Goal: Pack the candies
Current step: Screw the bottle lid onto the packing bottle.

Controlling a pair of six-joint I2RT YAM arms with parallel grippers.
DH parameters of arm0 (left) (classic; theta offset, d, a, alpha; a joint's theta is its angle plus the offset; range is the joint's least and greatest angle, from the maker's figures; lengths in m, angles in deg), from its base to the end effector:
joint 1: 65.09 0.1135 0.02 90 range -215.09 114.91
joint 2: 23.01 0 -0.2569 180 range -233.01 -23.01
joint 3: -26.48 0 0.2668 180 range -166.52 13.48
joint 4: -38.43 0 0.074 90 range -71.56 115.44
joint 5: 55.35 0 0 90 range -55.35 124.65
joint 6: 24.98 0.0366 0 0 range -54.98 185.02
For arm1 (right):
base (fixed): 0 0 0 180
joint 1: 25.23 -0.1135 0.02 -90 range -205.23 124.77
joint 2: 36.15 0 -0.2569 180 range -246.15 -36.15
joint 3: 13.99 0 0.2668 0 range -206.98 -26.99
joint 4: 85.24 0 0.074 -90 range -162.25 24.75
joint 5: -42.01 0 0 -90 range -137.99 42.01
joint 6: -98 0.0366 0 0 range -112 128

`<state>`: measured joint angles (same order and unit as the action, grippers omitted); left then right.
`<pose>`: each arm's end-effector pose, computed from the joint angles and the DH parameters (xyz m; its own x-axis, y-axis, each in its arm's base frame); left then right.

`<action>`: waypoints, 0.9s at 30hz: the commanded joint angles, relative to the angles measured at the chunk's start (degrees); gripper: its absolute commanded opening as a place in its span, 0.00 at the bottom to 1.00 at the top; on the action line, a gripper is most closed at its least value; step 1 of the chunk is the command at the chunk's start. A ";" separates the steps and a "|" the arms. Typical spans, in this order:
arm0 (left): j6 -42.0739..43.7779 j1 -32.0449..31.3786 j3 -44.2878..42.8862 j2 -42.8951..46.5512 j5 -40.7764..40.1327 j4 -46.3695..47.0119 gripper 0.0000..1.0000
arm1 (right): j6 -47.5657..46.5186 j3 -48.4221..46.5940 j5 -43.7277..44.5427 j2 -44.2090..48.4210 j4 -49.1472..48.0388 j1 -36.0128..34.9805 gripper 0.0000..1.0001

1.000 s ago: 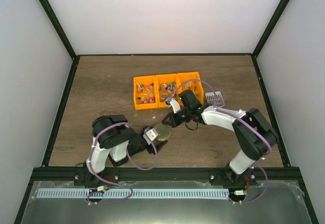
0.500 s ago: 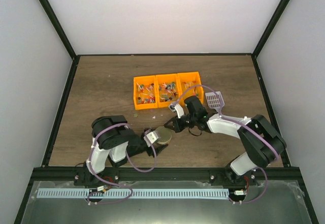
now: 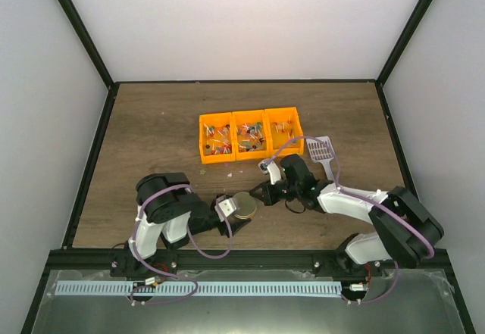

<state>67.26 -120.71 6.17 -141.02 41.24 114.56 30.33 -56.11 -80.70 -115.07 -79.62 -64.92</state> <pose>0.1137 -0.1736 0.0353 -0.1730 0.3217 -0.9309 0.8876 0.4606 -0.0058 0.1887 0.1823 0.1351 -0.8010 -0.2493 -0.5444 -0.5838 0.5269 0.6177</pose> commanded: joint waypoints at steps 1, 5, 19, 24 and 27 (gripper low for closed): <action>-11.49 2.35 1.95 -6.77 -9.31 12.39 0.82 | 5.16 6.06 -17.50 0.51 15.17 -9.63 0.01; -11.56 2.38 1.87 -6.49 -9.89 12.39 0.82 | 7.86 7.96 -17.87 3.49 13.77 -10.14 0.01; -11.64 2.34 2.13 -6.83 -9.31 12.39 0.82 | 9.75 9.07 -15.52 10.97 17.66 -10.50 0.01; -11.09 2.30 3.50 -6.41 -8.42 12.39 0.83 | 6.68 4.07 -11.73 13.89 23.76 -5.98 0.01; -10.39 2.31 4.19 -6.26 -7.89 12.39 0.83 | 3.64 0.68 -11.27 14.80 26.24 -0.64 0.02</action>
<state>65.25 -119.68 5.95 -141.07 36.49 114.54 38.02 -49.88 -88.20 -101.86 -61.68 -70.71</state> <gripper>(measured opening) 0.847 0.012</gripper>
